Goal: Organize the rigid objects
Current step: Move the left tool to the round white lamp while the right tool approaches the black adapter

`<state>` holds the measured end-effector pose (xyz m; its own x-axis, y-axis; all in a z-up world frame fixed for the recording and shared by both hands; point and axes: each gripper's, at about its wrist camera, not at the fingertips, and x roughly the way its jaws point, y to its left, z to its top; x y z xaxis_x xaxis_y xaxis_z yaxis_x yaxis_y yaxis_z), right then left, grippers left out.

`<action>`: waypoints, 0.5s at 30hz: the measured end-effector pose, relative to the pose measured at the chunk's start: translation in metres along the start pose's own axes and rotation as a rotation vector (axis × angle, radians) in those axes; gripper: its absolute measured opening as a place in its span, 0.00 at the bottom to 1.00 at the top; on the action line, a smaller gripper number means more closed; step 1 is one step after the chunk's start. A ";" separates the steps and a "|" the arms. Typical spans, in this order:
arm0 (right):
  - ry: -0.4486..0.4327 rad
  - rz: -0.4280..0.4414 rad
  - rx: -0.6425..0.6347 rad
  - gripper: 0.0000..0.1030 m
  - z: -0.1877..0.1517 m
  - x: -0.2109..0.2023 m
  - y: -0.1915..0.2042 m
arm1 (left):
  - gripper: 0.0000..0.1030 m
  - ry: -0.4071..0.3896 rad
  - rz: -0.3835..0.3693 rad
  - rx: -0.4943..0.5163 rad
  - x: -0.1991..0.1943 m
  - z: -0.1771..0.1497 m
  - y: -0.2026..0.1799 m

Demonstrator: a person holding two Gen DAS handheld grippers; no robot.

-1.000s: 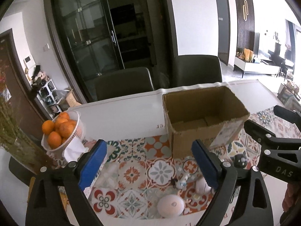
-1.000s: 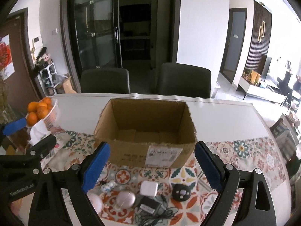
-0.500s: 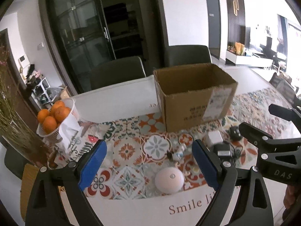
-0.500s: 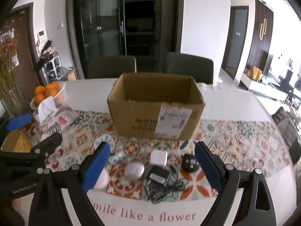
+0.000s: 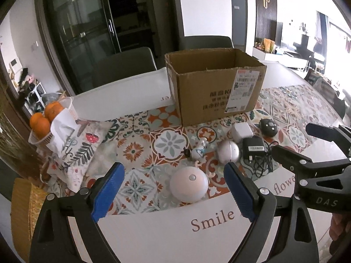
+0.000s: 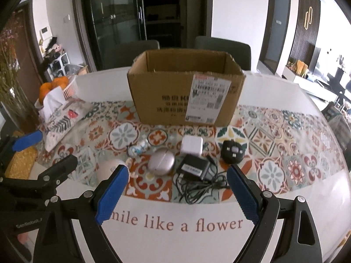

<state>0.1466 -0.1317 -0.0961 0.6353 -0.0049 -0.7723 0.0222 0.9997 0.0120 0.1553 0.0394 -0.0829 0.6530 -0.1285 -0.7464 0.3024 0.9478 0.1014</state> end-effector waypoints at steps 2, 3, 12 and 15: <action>0.015 -0.004 0.005 0.89 -0.004 0.004 0.000 | 0.90 0.012 -0.015 0.007 0.006 -0.004 -0.001; 0.023 -0.008 0.006 0.89 -0.006 0.006 0.000 | 0.90 0.024 -0.021 0.011 0.011 -0.007 -0.001; 0.120 -0.048 0.007 0.89 -0.022 0.037 -0.001 | 0.90 0.113 -0.075 0.025 0.052 -0.022 -0.006; 0.148 -0.053 0.019 0.89 -0.025 0.047 -0.004 | 0.89 0.141 -0.093 0.028 0.066 -0.025 -0.008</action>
<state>0.1569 -0.1350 -0.1484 0.5122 -0.0524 -0.8573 0.0679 0.9975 -0.0204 0.1786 0.0309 -0.1497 0.5178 -0.1709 -0.8383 0.3777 0.9248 0.0448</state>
